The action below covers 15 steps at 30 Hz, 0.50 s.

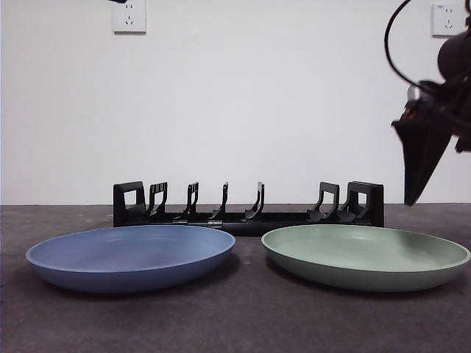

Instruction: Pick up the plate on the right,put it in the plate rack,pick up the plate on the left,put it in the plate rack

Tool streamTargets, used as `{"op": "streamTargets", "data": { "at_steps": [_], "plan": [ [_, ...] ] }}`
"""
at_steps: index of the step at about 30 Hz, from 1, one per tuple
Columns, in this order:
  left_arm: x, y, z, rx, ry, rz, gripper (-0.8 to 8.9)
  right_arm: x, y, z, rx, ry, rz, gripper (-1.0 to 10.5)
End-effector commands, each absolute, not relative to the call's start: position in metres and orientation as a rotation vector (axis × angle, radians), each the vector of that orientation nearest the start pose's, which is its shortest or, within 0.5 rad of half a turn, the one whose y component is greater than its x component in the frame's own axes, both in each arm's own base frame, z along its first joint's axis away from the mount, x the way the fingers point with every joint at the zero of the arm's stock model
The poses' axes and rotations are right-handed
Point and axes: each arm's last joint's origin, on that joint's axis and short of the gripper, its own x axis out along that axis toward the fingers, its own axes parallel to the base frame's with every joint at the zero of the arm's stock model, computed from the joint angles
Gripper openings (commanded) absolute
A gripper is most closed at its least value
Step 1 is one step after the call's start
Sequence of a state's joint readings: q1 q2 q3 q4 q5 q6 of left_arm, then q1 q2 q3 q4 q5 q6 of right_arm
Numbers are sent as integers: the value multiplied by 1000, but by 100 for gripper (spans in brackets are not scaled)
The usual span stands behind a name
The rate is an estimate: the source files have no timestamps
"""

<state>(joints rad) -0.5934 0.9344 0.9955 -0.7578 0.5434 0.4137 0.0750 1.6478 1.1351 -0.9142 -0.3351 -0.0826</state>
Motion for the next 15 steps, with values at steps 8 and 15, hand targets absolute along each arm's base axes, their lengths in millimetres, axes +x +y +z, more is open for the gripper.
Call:
{"op": "streamTargets", "data": {
  "at_steps": [8, 15],
  "plan": [
    [136, -111, 334, 385, 475, -1233, 597, 307, 45, 181, 74, 1443, 402, 425],
    [136, -111, 334, 385, 476, -1233, 597, 310, 46, 174, 70, 1453, 399, 79]
  ]
}}
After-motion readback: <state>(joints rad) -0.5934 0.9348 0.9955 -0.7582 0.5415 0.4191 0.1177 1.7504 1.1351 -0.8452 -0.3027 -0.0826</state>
